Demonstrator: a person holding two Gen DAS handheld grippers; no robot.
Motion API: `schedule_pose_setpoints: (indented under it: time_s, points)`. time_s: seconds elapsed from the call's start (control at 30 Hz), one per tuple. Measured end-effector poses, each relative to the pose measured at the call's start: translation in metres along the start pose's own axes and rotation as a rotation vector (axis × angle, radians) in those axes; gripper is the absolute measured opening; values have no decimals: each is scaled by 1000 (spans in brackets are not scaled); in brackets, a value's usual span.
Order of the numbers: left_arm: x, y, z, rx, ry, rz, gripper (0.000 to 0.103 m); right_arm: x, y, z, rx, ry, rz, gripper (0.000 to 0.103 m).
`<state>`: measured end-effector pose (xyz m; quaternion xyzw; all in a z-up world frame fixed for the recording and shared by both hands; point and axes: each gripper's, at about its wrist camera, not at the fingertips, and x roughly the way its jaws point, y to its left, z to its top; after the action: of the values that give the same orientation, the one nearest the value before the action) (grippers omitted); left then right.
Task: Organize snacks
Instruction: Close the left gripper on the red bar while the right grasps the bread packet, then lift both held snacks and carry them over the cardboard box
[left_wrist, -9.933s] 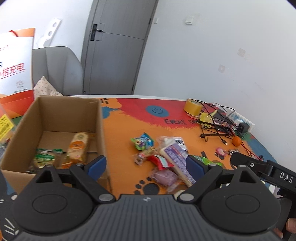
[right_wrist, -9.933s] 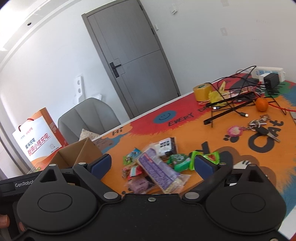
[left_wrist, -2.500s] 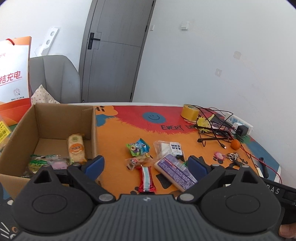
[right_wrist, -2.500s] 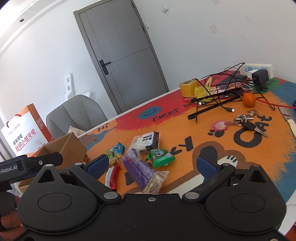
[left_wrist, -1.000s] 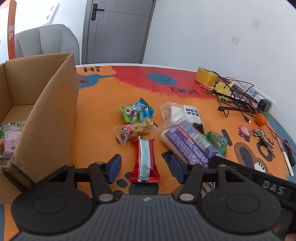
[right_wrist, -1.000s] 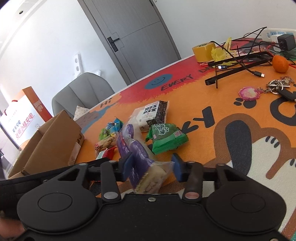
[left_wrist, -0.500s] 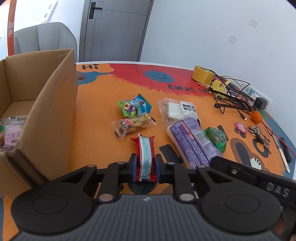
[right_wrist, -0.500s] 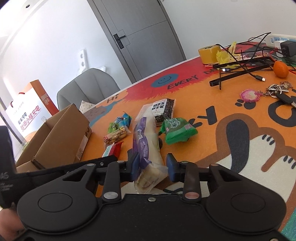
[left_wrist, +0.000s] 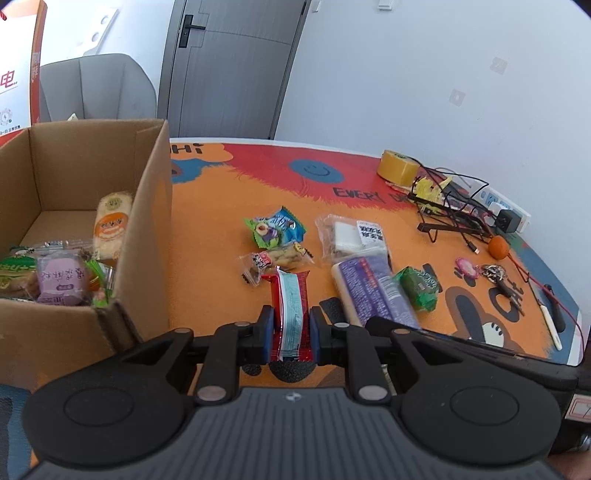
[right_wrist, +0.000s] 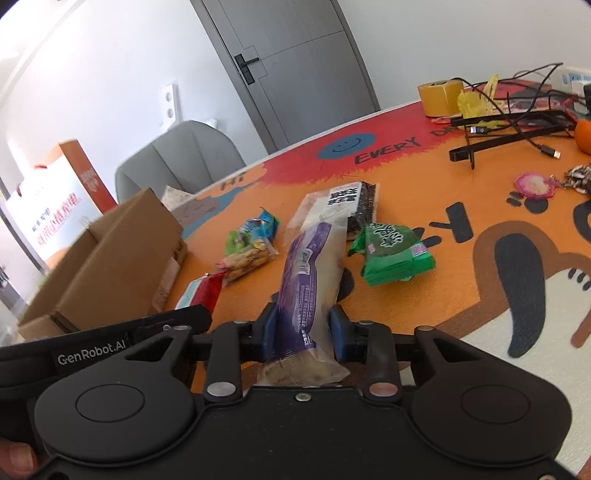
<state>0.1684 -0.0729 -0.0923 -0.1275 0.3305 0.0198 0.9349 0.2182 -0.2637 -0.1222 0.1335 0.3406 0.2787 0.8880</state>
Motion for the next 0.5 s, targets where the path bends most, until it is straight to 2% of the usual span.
schedule_pose_setpoints:
  time_s: [0.5]
  points:
    - [-47,1,16,-3,-113,-12,19,-40,24,15,-14,-121,54,25]
